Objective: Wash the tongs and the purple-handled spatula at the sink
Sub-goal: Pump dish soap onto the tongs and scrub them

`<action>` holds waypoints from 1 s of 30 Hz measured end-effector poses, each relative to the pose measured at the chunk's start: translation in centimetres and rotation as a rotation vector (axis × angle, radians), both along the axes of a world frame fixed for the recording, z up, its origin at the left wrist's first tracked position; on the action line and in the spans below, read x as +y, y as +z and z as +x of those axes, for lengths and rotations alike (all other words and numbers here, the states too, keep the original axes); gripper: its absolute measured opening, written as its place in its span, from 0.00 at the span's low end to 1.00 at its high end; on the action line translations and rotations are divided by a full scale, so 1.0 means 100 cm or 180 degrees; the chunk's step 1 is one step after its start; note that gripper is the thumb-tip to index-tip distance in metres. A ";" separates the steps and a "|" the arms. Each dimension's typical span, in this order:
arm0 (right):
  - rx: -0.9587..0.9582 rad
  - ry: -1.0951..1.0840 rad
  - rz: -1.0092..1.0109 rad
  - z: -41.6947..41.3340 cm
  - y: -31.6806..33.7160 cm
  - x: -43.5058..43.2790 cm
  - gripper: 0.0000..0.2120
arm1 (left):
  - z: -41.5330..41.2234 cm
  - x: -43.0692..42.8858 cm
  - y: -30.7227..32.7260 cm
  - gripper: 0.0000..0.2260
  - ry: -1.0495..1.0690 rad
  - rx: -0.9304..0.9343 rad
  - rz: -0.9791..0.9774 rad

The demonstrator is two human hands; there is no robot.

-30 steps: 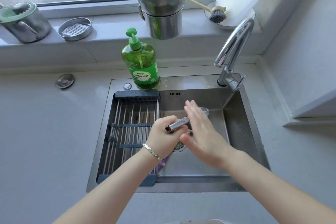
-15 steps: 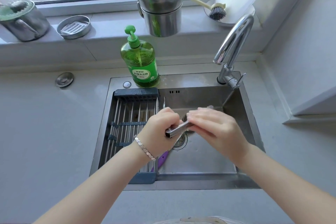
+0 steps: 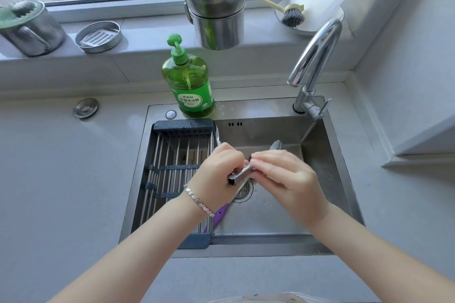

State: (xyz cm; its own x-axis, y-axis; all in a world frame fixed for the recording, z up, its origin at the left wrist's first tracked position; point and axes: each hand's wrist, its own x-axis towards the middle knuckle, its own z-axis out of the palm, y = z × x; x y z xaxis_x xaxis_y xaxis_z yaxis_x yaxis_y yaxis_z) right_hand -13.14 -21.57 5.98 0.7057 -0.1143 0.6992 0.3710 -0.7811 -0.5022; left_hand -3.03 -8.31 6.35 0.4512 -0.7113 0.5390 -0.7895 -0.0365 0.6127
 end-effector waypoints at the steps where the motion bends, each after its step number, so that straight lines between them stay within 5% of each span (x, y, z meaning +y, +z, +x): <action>1: -0.0006 -0.0015 0.0042 0.000 0.001 0.002 0.08 | 0.000 -0.001 -0.001 0.14 0.0033 -0.0012 0.0001; 13: -0.0006 0.0503 0.0058 0.005 -0.003 0.006 0.08 | -0.004 0.003 -0.006 0.09 0.0072 0.0190 0.0198; 18: 0.0389 0.0006 0.0099 0.003 -0.018 -0.026 0.11 | -0.005 0.010 -0.006 0.13 0.0313 0.0492 -0.0054; 23: 0.0298 0.0320 -0.0511 0.011 -0.005 -0.011 0.08 | -0.007 0.013 -0.007 0.13 0.0421 0.0862 0.0075; 30: 0.0544 0.0333 -0.0813 0.019 -0.004 -0.035 0.13 | -0.010 0.006 0.011 0.13 0.0706 0.2104 0.1231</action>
State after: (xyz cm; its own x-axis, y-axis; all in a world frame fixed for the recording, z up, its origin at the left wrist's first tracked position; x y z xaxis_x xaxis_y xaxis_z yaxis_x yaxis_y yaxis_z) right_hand -11.22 -25.04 5.58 0.8140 0.1289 0.5663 0.3831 -0.8520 -0.3568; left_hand -4.00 -7.68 7.45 0.7442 -0.6493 -0.1564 -0.2164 -0.4560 0.8633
